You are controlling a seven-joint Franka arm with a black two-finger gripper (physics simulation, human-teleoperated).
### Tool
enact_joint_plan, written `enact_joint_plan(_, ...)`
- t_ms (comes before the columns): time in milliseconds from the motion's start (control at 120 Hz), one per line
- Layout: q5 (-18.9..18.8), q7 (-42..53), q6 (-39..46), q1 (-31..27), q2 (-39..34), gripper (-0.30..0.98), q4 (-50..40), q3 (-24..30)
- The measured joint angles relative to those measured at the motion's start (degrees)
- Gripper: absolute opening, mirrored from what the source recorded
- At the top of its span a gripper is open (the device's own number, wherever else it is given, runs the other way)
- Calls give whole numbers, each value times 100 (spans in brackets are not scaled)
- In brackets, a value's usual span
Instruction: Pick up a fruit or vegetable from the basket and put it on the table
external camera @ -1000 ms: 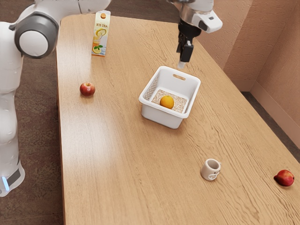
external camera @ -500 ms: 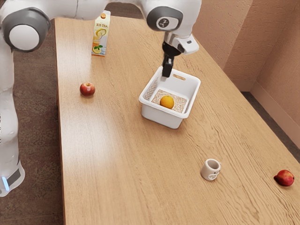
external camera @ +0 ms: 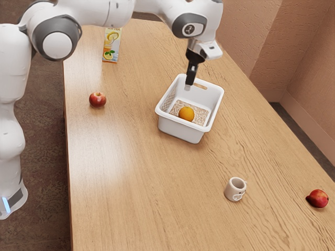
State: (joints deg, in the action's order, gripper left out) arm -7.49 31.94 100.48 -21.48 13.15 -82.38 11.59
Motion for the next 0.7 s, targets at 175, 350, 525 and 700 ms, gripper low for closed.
enact_joint_plan(175, 74, 394, 227, -6, 163, 69, -243, 116)
enact_joint_plan(350, 121, 690, 383, -6, 364, 69, -311, 149)
enact_joint_plan(525, 202, 911, 496, -7, 419, 69, -397, 151)
enact_joint_plan(700, 248, 1077, 621, -6, 450, 69, -584, 151)
